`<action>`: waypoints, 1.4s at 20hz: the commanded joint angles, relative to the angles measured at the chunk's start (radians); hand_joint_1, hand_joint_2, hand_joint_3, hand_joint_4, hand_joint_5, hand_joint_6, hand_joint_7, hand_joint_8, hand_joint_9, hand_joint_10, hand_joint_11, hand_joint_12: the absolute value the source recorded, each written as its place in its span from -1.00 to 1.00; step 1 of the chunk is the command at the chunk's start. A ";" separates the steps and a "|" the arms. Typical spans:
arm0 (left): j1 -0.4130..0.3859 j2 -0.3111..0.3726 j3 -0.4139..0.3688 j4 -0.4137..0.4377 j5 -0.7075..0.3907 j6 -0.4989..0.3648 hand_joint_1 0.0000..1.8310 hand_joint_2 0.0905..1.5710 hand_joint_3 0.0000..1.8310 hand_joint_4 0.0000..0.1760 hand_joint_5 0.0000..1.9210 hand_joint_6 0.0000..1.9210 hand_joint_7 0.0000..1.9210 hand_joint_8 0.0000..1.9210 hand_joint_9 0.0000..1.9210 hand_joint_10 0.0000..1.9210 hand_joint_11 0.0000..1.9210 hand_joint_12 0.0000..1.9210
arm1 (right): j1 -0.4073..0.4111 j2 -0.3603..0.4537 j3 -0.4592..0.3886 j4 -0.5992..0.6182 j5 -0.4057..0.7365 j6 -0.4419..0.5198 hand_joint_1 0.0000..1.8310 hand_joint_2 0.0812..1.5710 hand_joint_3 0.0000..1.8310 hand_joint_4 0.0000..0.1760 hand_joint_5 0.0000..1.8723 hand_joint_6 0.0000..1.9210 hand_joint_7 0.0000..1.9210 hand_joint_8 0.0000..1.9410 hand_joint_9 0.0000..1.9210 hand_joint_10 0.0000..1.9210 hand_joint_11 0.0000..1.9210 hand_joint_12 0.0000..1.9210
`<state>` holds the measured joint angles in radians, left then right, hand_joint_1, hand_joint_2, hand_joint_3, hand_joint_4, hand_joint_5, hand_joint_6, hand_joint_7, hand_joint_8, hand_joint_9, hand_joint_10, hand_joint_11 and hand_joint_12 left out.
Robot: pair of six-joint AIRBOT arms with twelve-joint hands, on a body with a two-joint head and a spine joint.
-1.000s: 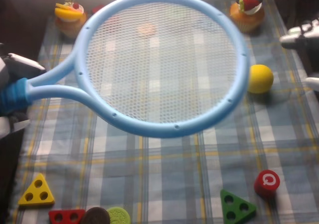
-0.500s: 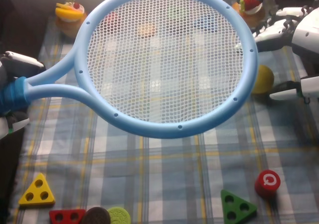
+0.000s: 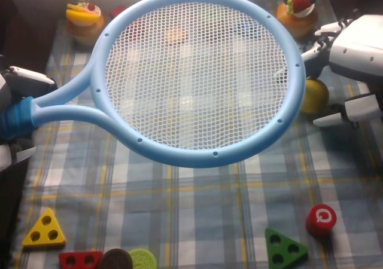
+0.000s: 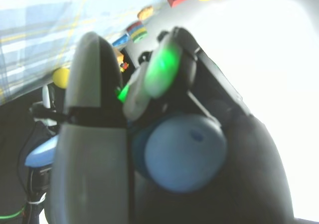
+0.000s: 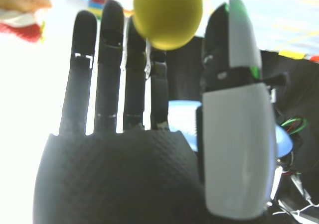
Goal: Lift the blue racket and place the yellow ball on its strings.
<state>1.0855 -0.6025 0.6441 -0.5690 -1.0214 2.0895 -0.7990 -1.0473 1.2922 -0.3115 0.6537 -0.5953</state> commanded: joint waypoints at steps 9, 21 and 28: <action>-0.010 -0.014 0.032 0.021 -0.013 -0.008 0.96 0.53 -1.00 1.00 -0.19 1.00 0.23 1.00 0.58 1.00 0.51 1.00 | 0.014 0.000 0.009 0.020 0.085 0.005 0.34 0.43 -1.00 -1.00 -0.09 0.07 0.01 0.21 -0.15 0.34 -0.30 0.68; -0.021 -0.022 0.056 0.017 0.030 -0.007 0.91 0.59 -0.99 1.00 -0.20 1.00 0.22 1.00 0.58 1.00 0.61 1.00 | 0.129 0.067 -0.066 -0.022 0.299 0.009 0.36 0.37 -1.00 -1.00 0.05 -0.11 0.07 0.11 -0.10 0.12 -0.31 0.53; -0.060 -0.045 0.071 0.043 0.054 -0.007 0.98 0.55 -1.00 1.00 -0.10 1.00 0.25 1.00 0.62 1.00 0.51 1.00 | 0.232 -0.014 -0.037 -0.257 0.301 0.188 0.37 0.35 -1.00 -1.00 0.09 -0.18 0.12 0.02 0.05 -0.14 -0.13 0.29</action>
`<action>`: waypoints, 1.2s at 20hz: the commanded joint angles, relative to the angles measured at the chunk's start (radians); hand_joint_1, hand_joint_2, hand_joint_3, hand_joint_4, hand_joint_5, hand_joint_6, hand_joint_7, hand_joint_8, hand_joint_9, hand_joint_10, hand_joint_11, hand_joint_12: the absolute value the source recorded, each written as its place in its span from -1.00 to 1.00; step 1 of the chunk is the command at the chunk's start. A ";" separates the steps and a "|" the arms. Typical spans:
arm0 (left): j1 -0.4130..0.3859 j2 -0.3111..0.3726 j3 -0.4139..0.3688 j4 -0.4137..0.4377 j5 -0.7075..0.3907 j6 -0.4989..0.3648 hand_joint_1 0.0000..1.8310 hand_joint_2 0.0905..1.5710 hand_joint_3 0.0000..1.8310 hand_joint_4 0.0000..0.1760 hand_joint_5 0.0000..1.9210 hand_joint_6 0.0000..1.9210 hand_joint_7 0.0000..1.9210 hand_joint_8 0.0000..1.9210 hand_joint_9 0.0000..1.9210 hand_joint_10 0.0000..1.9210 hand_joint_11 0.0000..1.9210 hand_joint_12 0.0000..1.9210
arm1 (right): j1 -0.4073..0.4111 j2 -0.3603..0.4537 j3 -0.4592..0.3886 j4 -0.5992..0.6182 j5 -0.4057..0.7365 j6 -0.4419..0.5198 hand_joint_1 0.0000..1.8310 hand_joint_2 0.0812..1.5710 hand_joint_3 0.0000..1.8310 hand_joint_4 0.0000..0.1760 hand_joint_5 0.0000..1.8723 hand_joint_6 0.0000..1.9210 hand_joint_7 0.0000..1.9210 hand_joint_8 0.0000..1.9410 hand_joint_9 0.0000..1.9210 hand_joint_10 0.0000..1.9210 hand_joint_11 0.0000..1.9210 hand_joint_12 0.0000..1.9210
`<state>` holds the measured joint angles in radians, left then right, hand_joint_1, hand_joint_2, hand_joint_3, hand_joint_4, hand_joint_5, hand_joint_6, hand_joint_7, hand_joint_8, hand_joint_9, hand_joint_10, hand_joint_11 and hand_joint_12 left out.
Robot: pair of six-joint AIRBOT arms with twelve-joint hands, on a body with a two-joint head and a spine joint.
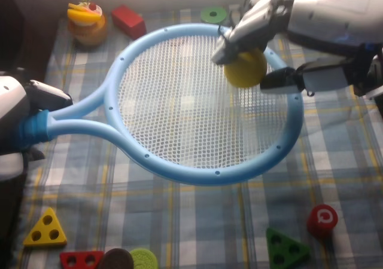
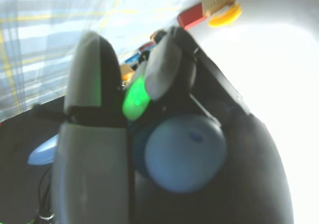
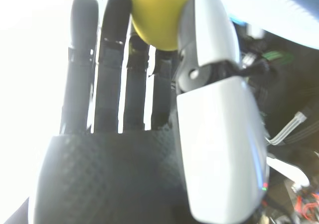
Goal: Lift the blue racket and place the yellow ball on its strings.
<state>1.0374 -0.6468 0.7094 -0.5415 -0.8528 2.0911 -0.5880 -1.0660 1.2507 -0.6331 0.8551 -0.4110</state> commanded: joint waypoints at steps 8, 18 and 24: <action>-0.027 -0.009 0.010 0.020 -0.114 -0.009 1.00 0.53 -1.00 1.00 -0.10 1.00 0.25 1.00 0.60 1.00 0.54 1.00 | 0.021 -0.005 -0.003 -0.017 0.085 0.041 0.34 0.38 -1.00 -0.95 0.07 -0.10 0.02 0.11 -0.03 -0.51 -0.30 0.05; -0.026 -0.009 0.011 0.017 -0.124 -0.009 0.98 0.53 -1.00 1.00 -0.06 1.00 0.29 1.00 0.62 1.00 0.58 1.00 | 0.021 0.015 -0.007 0.034 0.112 0.044 0.26 0.19 -1.00 -1.00 -0.29 -1.00 -0.46 -1.00 -0.45 -1.00 -0.94 0.19; -0.032 -0.021 0.042 0.007 -0.092 -0.009 0.98 0.53 -1.00 1.00 -0.05 1.00 0.30 1.00 0.64 1.00 0.69 1.00 | 0.015 0.040 -0.030 0.166 0.183 -0.019 0.18 0.17 -1.00 -0.64 -0.64 -1.00 -0.70 -1.00 -0.72 -0.99 -1.00 -0.21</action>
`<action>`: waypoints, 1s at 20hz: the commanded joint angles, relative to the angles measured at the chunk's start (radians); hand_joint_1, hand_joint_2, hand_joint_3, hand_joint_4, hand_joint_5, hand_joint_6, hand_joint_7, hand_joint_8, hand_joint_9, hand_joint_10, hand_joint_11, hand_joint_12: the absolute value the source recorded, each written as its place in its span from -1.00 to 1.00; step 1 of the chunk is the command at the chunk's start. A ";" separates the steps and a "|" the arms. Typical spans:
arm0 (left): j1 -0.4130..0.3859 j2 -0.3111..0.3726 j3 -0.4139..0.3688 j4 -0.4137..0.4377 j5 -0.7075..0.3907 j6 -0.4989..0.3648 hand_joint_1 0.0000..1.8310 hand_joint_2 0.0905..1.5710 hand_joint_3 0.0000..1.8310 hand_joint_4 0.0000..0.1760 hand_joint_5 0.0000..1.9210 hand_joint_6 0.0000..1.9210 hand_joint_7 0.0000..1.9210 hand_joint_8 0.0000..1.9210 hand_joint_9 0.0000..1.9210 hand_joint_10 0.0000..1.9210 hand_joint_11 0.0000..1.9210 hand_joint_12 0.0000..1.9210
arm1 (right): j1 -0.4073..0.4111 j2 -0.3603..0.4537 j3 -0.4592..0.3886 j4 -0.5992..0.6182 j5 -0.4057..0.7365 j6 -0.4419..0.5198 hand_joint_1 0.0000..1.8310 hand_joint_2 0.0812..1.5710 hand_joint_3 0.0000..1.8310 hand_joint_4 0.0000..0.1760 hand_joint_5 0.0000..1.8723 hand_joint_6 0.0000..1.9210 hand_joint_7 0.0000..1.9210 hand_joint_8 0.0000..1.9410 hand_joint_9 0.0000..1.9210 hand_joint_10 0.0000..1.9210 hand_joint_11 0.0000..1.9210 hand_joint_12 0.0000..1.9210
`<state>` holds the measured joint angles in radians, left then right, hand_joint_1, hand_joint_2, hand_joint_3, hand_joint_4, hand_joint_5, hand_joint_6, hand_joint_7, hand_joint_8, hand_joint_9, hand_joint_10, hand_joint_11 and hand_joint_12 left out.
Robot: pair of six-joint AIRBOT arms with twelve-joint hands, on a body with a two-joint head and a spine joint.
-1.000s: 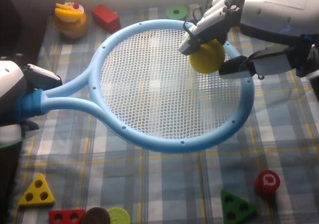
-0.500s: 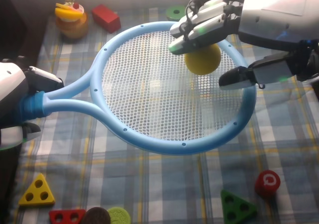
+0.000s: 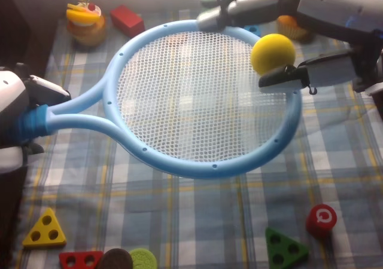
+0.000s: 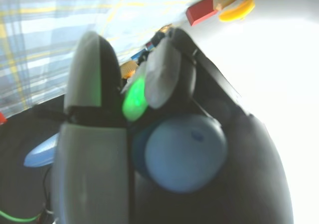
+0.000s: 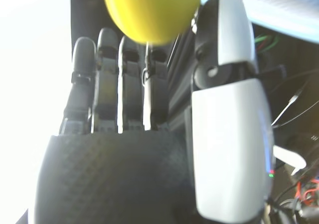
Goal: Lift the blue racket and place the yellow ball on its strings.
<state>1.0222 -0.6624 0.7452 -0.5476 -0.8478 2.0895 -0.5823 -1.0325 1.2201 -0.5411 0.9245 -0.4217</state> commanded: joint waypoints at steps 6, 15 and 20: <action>-0.029 -0.027 0.036 -0.005 -0.055 -0.007 0.98 0.46 -1.00 1.00 -0.12 1.00 0.31 1.00 0.67 1.00 0.59 1.00 | -0.029 0.040 -0.005 0.183 0.164 -0.056 -0.08 0.28 -0.99 -0.39 -0.80 -1.00 -0.82 -0.99 -0.84 -0.99 -0.96 -0.75; -0.047 -0.052 0.056 -0.020 -0.007 0.039 0.87 0.55 -1.00 1.00 -0.17 1.00 0.35 1.00 0.65 1.00 0.38 1.00 | -0.063 0.059 -0.008 0.246 0.182 -0.076 -0.29 0.36 -0.99 -0.67 -0.84 -1.00 -0.86 -1.00 -0.89 -1.00 -1.00 -0.75; -0.062 -0.077 0.077 -0.023 0.022 0.047 0.80 0.55 -1.00 1.00 -0.23 1.00 0.38 1.00 0.68 1.00 0.32 1.00 | -0.080 0.070 -0.015 0.269 0.200 -0.088 -0.27 0.39 -1.00 -0.70 -0.84 -1.00 -0.81 -1.00 -0.84 -1.00 -1.00 -0.68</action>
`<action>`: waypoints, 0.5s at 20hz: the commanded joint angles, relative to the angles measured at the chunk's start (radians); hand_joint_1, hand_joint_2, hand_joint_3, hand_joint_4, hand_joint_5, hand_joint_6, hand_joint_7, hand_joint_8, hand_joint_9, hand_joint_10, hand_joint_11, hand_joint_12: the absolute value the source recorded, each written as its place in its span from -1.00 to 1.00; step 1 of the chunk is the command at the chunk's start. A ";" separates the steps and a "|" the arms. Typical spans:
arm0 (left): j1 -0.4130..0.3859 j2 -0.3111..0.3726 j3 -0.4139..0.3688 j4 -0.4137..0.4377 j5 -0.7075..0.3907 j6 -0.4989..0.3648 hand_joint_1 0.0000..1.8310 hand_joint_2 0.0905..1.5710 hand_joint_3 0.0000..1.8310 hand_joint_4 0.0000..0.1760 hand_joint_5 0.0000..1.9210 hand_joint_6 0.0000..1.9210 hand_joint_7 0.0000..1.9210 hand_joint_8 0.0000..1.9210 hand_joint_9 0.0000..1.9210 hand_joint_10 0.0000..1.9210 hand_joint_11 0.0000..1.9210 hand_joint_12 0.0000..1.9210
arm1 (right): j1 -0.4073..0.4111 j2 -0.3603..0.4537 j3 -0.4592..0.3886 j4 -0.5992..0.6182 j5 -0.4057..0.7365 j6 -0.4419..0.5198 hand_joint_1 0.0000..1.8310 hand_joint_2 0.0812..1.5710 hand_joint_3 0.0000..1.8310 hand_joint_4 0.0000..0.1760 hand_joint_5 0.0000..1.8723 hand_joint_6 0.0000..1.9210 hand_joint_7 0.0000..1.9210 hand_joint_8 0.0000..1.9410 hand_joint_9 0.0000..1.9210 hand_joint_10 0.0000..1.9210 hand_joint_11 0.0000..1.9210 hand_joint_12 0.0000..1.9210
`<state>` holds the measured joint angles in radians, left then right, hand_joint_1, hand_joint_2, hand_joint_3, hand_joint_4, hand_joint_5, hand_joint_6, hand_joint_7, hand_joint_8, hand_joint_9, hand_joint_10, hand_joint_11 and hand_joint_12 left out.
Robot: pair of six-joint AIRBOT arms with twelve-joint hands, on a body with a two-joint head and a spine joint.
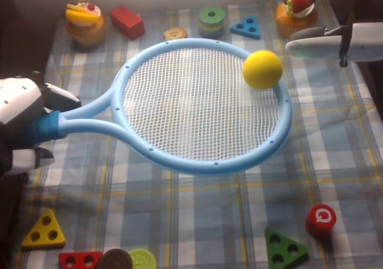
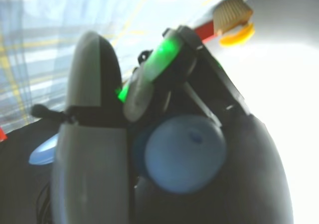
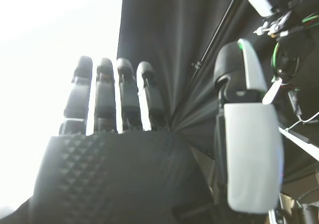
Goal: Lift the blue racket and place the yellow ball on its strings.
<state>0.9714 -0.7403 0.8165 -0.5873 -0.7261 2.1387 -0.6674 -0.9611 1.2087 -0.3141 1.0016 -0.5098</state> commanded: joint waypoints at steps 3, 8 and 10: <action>-0.023 -0.019 0.020 0.009 -0.078 0.023 0.75 0.56 -0.99 1.00 -0.13 1.00 0.43 1.00 0.70 1.00 0.32 1.00 | -0.002 0.001 -0.004 0.045 0.125 -0.001 -0.25 0.38 -1.00 -0.76 -0.84 -1.00 -0.81 -1.00 -0.82 -0.99 -0.98 -0.66; -0.025 -0.033 0.033 -0.003 -0.059 0.033 0.68 0.65 -0.98 1.00 -0.03 1.00 0.43 1.00 0.68 1.00 0.47 0.99 | -0.010 0.005 -0.006 0.050 0.131 -0.003 -0.28 0.40 -1.00 -0.61 -0.83 -1.00 -0.80 -1.00 -0.82 -1.00 -1.00 -0.62; -0.026 -0.037 0.038 -0.007 -0.054 0.034 0.65 0.66 -0.99 1.00 -0.14 1.00 0.31 1.00 0.57 1.00 0.63 1.00 | -0.013 0.006 -0.006 0.053 0.134 -0.006 -0.27 0.40 -1.00 -0.71 -0.82 -1.00 -0.79 -1.00 -0.81 -1.00 -0.99 -0.62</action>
<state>0.9573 -0.7753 0.8505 -0.6117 -0.6731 2.1773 -0.6872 -0.9565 1.2053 -0.3042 1.0172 -0.5148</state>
